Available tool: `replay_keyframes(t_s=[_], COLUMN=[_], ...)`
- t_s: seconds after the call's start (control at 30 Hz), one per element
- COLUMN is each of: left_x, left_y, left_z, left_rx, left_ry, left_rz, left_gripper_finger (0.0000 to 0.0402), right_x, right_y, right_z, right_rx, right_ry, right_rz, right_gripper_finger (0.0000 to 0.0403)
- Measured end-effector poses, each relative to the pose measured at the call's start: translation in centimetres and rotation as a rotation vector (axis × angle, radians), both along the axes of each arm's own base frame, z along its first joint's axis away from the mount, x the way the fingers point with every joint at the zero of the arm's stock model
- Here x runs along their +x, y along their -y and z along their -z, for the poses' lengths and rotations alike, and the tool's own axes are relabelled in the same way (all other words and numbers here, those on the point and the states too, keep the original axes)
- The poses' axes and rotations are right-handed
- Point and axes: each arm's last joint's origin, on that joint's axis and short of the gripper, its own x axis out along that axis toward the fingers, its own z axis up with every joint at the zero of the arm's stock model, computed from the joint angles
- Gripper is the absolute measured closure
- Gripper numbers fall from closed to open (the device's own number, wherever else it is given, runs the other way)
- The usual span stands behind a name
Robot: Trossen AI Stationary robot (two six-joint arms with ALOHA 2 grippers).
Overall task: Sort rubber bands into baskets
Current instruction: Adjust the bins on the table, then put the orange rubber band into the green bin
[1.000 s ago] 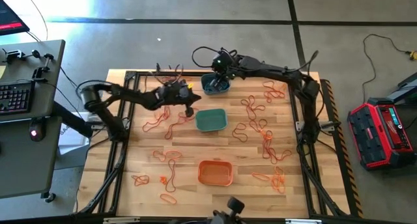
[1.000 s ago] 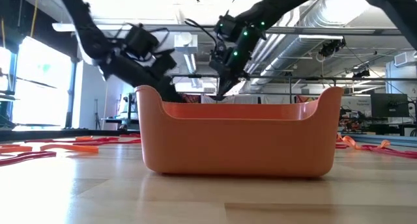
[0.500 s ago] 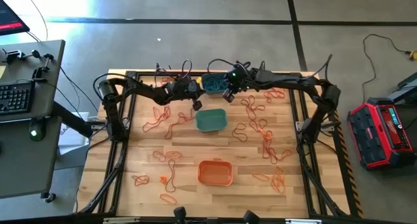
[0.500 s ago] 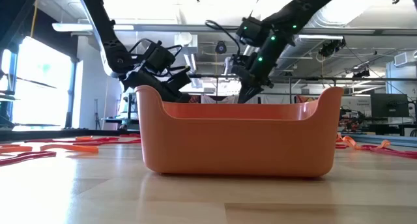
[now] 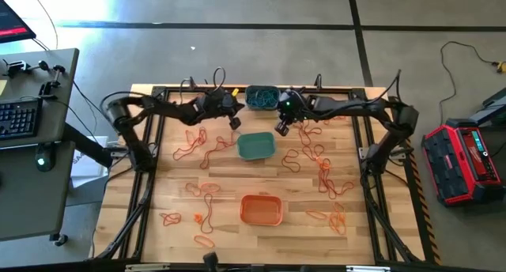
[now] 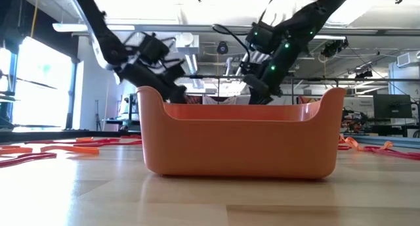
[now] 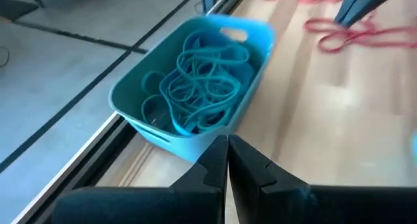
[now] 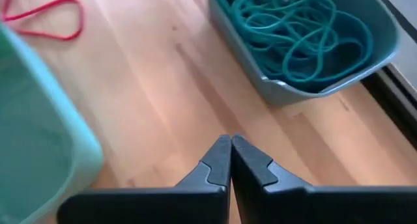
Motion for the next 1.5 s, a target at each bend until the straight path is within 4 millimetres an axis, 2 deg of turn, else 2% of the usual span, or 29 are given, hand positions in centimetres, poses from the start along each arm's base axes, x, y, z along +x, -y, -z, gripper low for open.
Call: replay_keyframes(t_s=[0.13,0.23,0.4,0.5,0.6,0.83,1.0,1.23,1.37,1.5], left_x=[-1.6,-2.7,-4.0,-4.2,-3.8,-2.6,-2.3,-2.5,-3.2,-3.9], left_y=[3.0,6.0,10.3,12.2,13.2,12.6,12.1,11.4,10.7,9.5], left_z=[-1.8,-2.4,-0.8,0.3,1.0,1.6,1.8,1.8,0.7,-1.8], left_rx=[-0.011,-0.032,-0.107,-0.128,-0.09,-0.036,-0.031,-0.006,0.009,0.019], left_ry=[0.069,0.095,-0.027,-0.101,-0.145,-0.165,-0.131,-0.148,-0.18,-0.199], left_rz=[0.115,0.244,0.376,0.423,0.394,0.25,0.236,0.213,0.182,0.144], left_gripper_finger=[0.0398,0.0398,0.0398,0.0398,0.0398,0.0398,0.0398,0.0398,0.0398,0.0398], right_x=[0.0,0.7,2.1,2.4,2.5,2.2,2.1,1.9,1.2,0.5], right_y=[-2.1,-4.0,-6.5,-6.8,-6.6,-6.5,-6.8,-7.0,-7.5,-7.9], right_z=[-0.1,-0.1,0.4,0.6,0.7,0.9,1.0,-0.1,-1.8,-3.6], right_rx=[0.02,0.071,0.059,0.013,0.002,0.026,0.03,0.0,-0.095,-0.162], right_ry=[0.018,0.06,0.082,0.062,0.047,0.012,-0.002,0.015,0.02,0.052], right_rz=[-0.072,-0.174,-0.254,-0.228,-0.193,-0.163,-0.172,-0.191,-0.167,-0.169], right_gripper_finger=[0.0403,0.0403,0.0403,0.0403,0.0403,0.0403,0.0403,0.0403,0.0403,0.0403])
